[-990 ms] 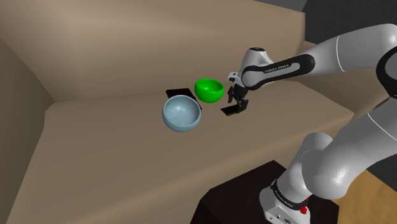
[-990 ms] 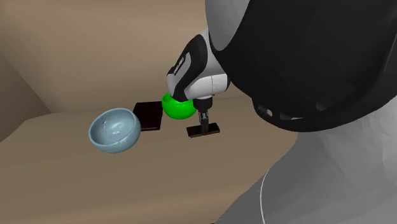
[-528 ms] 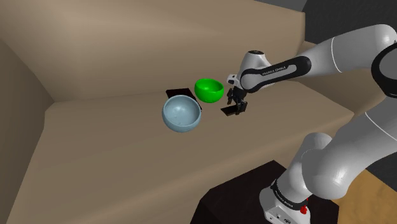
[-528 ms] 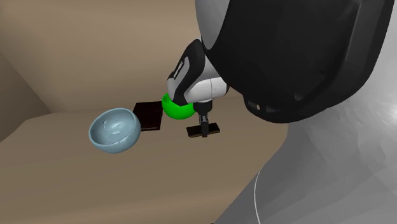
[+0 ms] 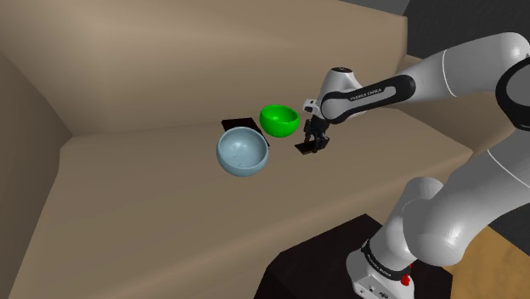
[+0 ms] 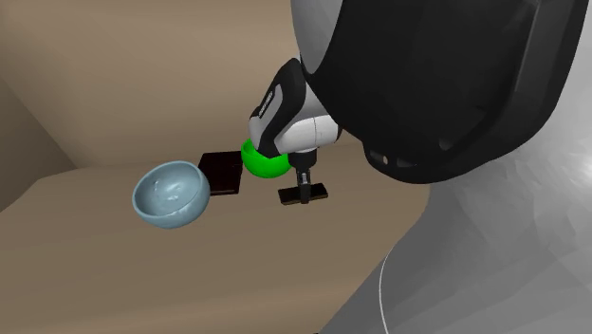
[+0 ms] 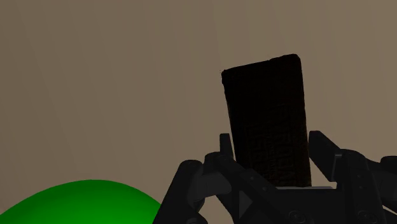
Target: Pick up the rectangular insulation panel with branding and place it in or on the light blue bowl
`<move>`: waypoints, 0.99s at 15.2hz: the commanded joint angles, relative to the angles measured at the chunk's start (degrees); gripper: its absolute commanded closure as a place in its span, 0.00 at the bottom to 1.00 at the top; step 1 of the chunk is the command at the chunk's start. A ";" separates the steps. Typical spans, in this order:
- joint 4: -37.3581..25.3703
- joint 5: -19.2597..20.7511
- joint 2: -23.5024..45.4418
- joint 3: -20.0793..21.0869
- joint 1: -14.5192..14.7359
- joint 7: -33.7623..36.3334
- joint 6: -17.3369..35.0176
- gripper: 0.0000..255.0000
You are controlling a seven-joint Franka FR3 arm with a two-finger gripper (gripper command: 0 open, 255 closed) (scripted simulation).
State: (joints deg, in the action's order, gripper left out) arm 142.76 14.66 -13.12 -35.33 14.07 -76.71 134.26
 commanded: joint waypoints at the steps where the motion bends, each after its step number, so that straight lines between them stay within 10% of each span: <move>1: 0.02 -0.01 0.01 0.01 0.01 0.00 0.01 1.00; 15: -4.52 1.28 -5.51 2.20 -0.56 1.03 -9.75 1.00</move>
State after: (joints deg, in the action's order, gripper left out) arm 138.95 16.07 -18.53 -33.30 13.41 -75.69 125.36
